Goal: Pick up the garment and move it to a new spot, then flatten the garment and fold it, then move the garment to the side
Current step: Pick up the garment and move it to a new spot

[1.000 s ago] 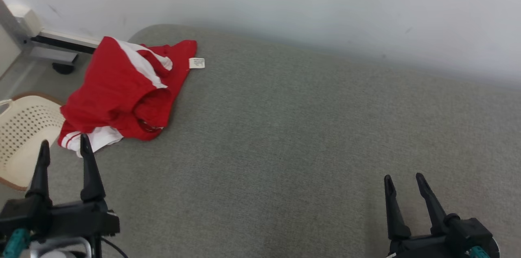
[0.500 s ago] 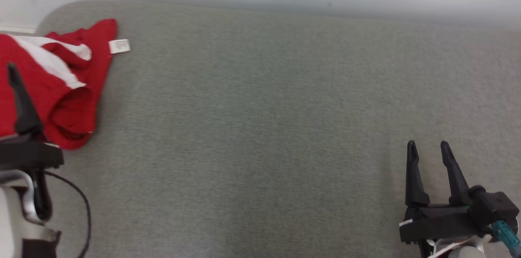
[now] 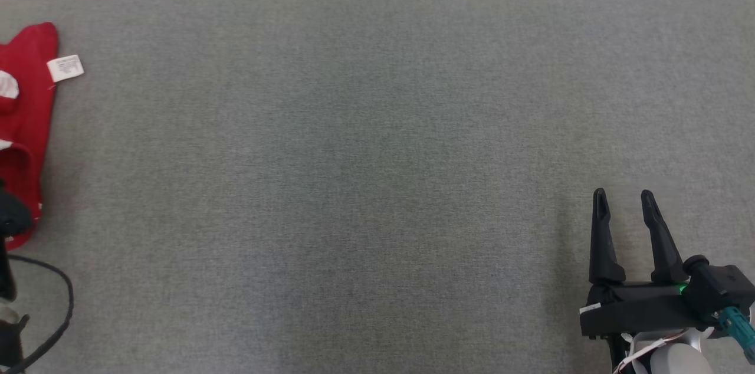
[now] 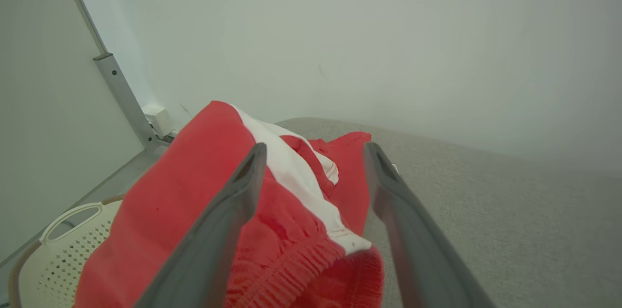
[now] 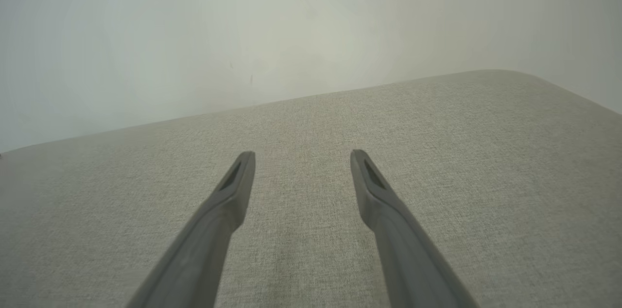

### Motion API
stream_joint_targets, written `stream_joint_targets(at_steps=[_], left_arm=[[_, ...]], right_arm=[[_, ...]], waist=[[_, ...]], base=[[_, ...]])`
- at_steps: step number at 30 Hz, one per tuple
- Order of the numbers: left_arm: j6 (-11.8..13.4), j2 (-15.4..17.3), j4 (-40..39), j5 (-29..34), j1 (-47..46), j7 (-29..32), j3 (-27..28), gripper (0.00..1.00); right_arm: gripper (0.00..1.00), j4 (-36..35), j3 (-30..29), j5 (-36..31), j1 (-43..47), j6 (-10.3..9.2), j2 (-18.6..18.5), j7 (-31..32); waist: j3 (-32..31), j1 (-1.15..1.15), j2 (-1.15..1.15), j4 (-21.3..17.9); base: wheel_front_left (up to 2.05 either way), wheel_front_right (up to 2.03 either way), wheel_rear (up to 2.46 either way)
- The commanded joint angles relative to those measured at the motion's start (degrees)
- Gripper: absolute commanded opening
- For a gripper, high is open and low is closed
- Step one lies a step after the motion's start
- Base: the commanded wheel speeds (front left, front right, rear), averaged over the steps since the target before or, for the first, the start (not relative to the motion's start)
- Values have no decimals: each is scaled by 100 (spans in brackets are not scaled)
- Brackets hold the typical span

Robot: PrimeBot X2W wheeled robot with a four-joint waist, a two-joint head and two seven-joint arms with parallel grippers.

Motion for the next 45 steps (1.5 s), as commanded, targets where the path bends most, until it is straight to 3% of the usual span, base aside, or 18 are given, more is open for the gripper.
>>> stream_joint_targets(at_steps=[1,5,15,19,20,24,35,45], left_arm=[[24,41,29,45,-57,28,-14,100],[187,249,532,143,-268,429,-87,100],[621,364,1754,39,-606,1870,-92,100],[639,355,1962,-38,-645,2030,-87,100],[615,353,1992,-52,-652,2018,-95,0],[493,362,2006,-66,-648,1822,-159,0],[81,445,1430,-137,-980,420,-285,0],[-122,289,506,-298,-1432,23,-581,0]], right_arm=[[100,-16,3,15,-23,17,2,-6],[100,-2,19,32,-49,17,0,-6],[100,35,-38,29,-130,17,2,-6],[100,56,-35,27,-139,17,0,-6],[100,60,-39,24,-135,17,0,-6],[100,76,-79,-7,-103,17,2,-6],[100,131,-163,-14,66,17,1,-6],[100,192,-92,14,199,17,2,-6]], waist=[[67,0,-1,-73],[110,0,-1,-134],[199,0,-1,-241],[193,0,-1,-262],[188,0,-1,-263],[150,0,-1,-240],[-195,0,-1,120],[-494,0,-1,250]], base=[[0,0,0],[0,0,0],[0,0,0],[0,0,0],[0,0,0],[0,0,0],[0,0,0],[0,0,0]])
